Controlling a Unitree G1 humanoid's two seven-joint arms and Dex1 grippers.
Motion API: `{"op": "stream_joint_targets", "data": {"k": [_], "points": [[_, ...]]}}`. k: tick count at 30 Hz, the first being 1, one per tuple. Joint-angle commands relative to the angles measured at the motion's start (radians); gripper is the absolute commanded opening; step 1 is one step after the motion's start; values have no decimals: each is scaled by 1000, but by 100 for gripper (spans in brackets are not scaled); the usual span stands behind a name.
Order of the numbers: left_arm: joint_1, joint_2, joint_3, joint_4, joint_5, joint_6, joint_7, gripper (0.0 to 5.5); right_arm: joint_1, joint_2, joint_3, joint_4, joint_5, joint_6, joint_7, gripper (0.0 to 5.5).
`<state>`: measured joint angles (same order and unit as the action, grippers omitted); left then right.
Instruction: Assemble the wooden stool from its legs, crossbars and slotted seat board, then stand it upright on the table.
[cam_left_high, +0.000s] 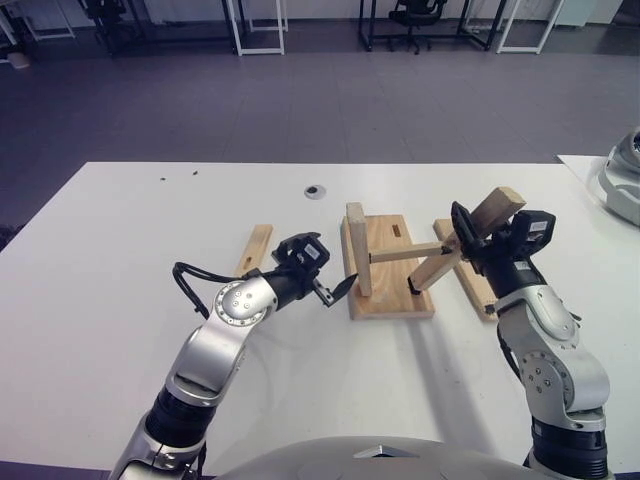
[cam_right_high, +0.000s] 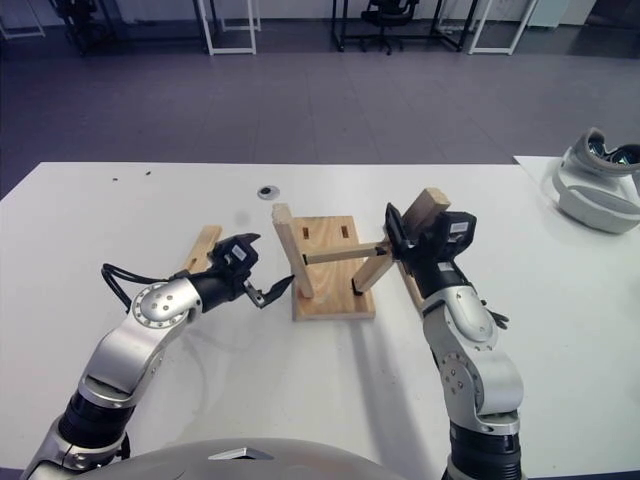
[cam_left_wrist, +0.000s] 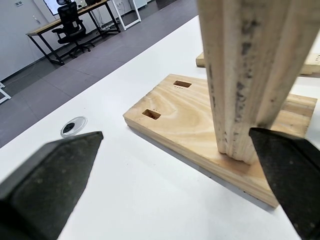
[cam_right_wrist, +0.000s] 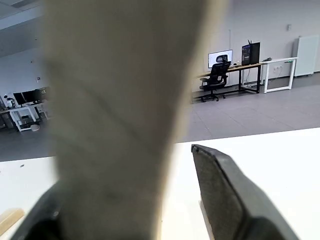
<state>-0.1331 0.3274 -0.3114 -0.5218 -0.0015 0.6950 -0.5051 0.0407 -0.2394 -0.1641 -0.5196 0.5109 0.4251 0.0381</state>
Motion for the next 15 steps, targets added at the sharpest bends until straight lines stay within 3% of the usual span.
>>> {"op": "stream_joint_targets", "data": {"k": [1,5,8,11,13,15], "points": [[-2,22,12,-4,-5,8,3,540,-21,12,-28,9,1,-29,20,287],[13,43,74,-59,-43,21,-9,540,-64,-2,-92,-17,106,-11,65,287],[-16,141,254,-151,-148,57,-90,540,-103,-26,-142,-62,229,25,87,287],[-302,208,425,-98,-271,113,-126,540,-187,-67,-227,-74,436,67,66,287],[-525,190,420,-24,-347,156,-145,540,-218,-100,-259,-47,498,83,66,287],[-706,118,345,68,-400,236,-156,540,-237,-128,-269,15,507,97,75,287]]}}
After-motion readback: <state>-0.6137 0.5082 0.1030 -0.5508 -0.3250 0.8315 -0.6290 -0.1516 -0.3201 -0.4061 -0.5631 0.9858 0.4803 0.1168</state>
